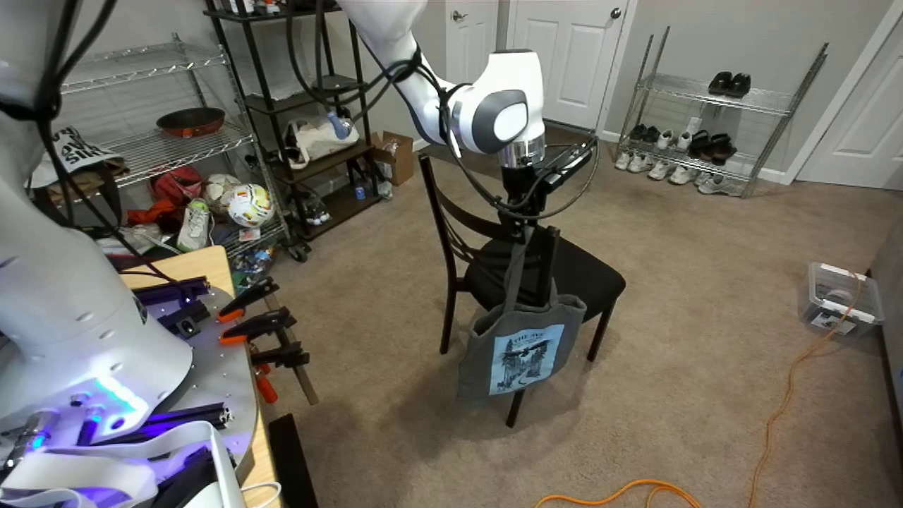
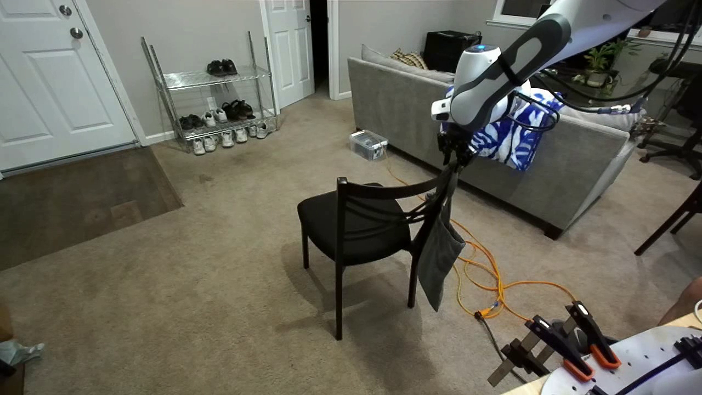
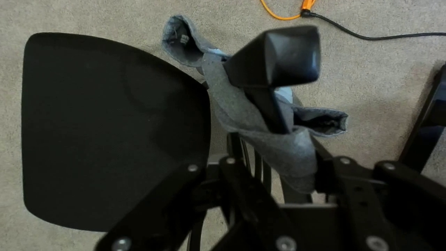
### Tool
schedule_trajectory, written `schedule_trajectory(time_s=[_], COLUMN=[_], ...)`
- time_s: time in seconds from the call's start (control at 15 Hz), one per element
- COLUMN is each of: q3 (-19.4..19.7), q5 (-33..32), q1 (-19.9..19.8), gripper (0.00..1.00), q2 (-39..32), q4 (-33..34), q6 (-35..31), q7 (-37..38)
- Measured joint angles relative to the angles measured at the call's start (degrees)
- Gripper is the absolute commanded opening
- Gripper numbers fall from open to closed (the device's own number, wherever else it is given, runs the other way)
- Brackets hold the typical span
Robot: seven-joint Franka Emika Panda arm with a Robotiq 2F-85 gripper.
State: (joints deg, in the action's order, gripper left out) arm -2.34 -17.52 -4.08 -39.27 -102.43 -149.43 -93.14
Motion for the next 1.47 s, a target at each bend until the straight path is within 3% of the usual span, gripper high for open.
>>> schedule_trajectory(time_s=[0.07, 0.13, 0.2, 0.33, 0.4, 0.53, 0.67, 0.87, 0.93, 1.07, 1.47], q3=[0.0, 0.0, 0.0, 0.1, 0.1, 0.0, 0.0, -0.2, -0.3, -0.3, -0.7], q5=[0.0, 0.0, 0.0, 0.0, 0.0, 0.0, 0.0, 0.0, 0.1, 0.4, 2.7], q1=[-0.1, -0.2, -0.3, -0.3, -0.3, -0.3, -0.3, -0.3, -0.3, -0.3, -0.4], gripper=[0.08, 0.38, 0.50, 0.53, 0.14, 0.16, 0.02, 0.00, 0.26, 0.30, 0.67], q2=[0.5, 1.1, 1.9, 2.9, 3.6, 5.1, 6.4, 7.8, 8.1, 8.2, 7.6], q4=[-0.6, -1.3, -2.1, -3.5, -4.0, -4.6, -5.1, -5.1, -5.1, -5.1, -5.2], q6=[0.0, 0.0, -0.2, -1.5, -2.0, -2.4, -2.5, -2.6, -2.6, -2.6, -2.1], q7=[0.0, 0.0, 0.0, 0.1, 0.3, 0.4, 0.4, 0.4, 0.4, 0.4, 0.4])
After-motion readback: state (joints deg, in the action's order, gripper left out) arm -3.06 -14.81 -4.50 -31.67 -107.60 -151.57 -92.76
